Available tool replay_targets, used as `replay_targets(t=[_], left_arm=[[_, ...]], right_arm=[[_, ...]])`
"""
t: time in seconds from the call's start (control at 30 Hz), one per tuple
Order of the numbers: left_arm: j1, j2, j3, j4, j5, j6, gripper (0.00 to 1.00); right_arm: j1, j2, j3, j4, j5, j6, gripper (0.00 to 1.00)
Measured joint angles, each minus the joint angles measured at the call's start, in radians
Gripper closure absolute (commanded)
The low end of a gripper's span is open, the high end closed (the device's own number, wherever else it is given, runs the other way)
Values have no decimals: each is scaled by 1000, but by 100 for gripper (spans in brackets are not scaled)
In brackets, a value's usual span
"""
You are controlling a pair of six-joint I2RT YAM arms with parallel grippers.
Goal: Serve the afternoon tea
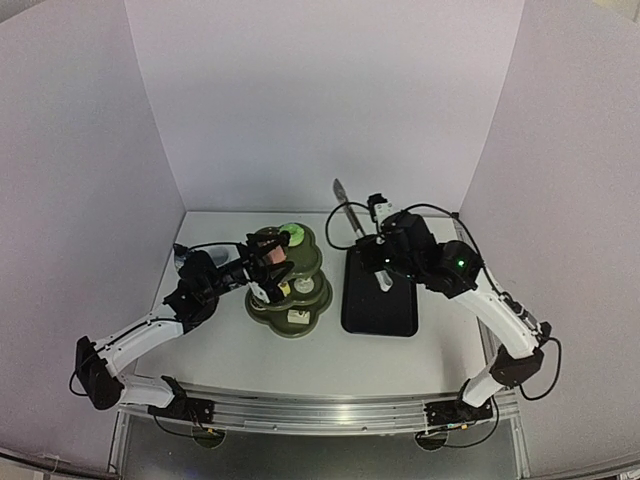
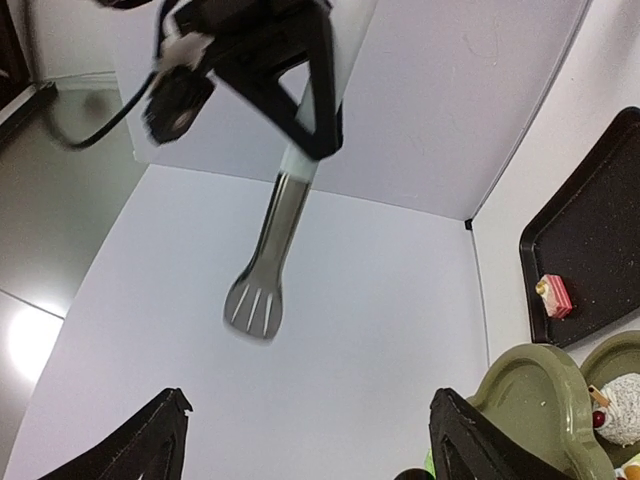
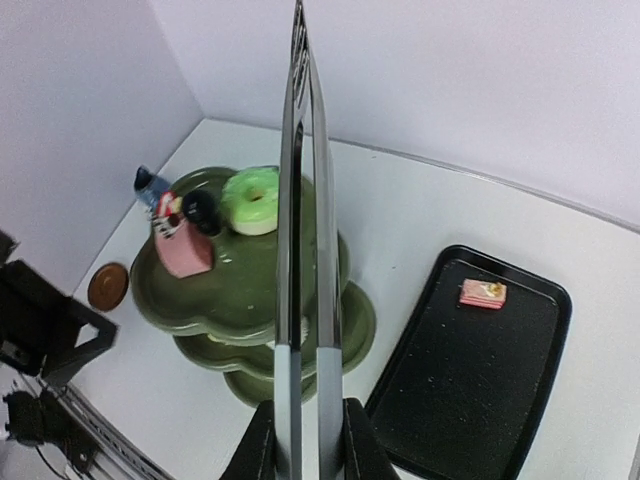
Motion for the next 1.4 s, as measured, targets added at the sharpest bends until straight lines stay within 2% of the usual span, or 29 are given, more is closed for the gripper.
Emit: replay_targets(t=[0.2,0.3,0.4,0.5,0.67,0.8,1.07,1.2,1.4], left_arm=[[2,-70,0,-55,-127,-172,12],[13,-106,0,-108,-196,-278,11],[33,-137,0,-168,-267,-387,7],[87,-167,1,-246,-352,-526,4],[281,-233,-6,-419,-468,-790,1],[325,-323,-89,-481,-498,-926,0],[332,-400,-255,-624,-518,-1077,0],[334,-454,-351,-667,-527,-1104,0],[336,-469,-414,-680,-532,-1105,0]], right_arm=[[-236,-220,-348,5,6,157,100],[-294,-214,-451,-6,-58,192,100],[-325,-126,-475,-17,-150,197,100],[-335,-25,-453,-27,-212,190,100],[-337,136,-368,-39,-308,175,100],[-337,232,-286,-49,-338,171,100],[-341,388,-122,-69,-342,166,100],[-353,441,-107,-77,-336,165,100],[-371,522,-59,-94,-327,145,100]])
